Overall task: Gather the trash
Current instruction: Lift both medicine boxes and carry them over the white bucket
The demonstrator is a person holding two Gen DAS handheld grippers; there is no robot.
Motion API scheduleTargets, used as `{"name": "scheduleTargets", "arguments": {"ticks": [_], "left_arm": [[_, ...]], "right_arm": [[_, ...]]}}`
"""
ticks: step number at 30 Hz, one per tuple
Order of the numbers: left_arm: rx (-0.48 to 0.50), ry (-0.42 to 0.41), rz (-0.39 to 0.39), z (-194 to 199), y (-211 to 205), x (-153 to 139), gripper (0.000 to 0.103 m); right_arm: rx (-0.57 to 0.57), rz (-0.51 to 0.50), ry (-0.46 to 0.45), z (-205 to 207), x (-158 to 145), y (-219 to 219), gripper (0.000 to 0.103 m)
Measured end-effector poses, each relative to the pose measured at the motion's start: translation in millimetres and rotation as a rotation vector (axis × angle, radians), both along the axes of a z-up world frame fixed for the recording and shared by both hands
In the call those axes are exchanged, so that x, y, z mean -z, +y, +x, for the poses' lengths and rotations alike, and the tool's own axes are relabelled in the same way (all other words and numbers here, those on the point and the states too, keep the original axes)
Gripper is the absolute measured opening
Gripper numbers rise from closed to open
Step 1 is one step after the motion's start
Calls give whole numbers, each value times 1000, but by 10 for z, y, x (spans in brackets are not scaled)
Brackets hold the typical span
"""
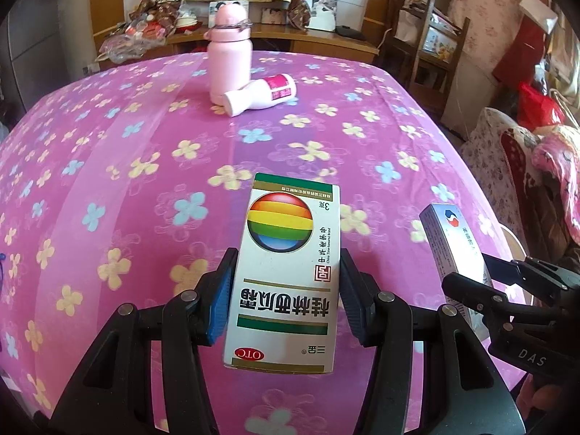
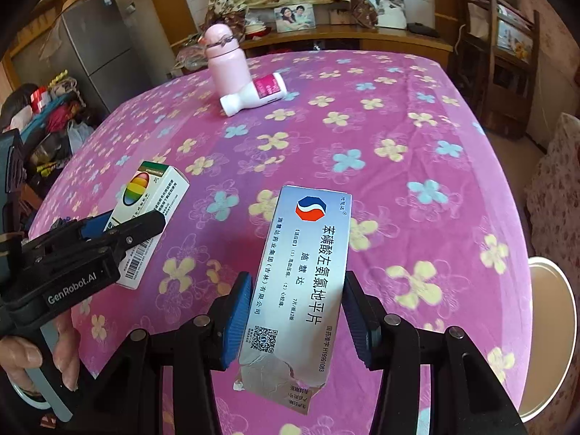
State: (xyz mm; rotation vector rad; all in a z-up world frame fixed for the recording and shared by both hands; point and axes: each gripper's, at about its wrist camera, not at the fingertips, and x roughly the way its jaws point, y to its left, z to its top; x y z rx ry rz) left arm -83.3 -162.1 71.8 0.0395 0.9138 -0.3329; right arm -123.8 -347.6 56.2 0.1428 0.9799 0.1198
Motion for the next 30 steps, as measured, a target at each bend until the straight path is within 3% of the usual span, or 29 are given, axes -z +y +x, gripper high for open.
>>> {"name": "scheduleTargets", "arguments": {"ticks": [13, 30], "left_arm": [[115, -8, 2, -267, -600, -88, 51], [309, -11, 13, -639, -1766, -140, 51]], "right_arm": [[89, -7, -25, -316, -94, -452, 48], [279, -9, -39, -950, -128, -1470, 48]]}}
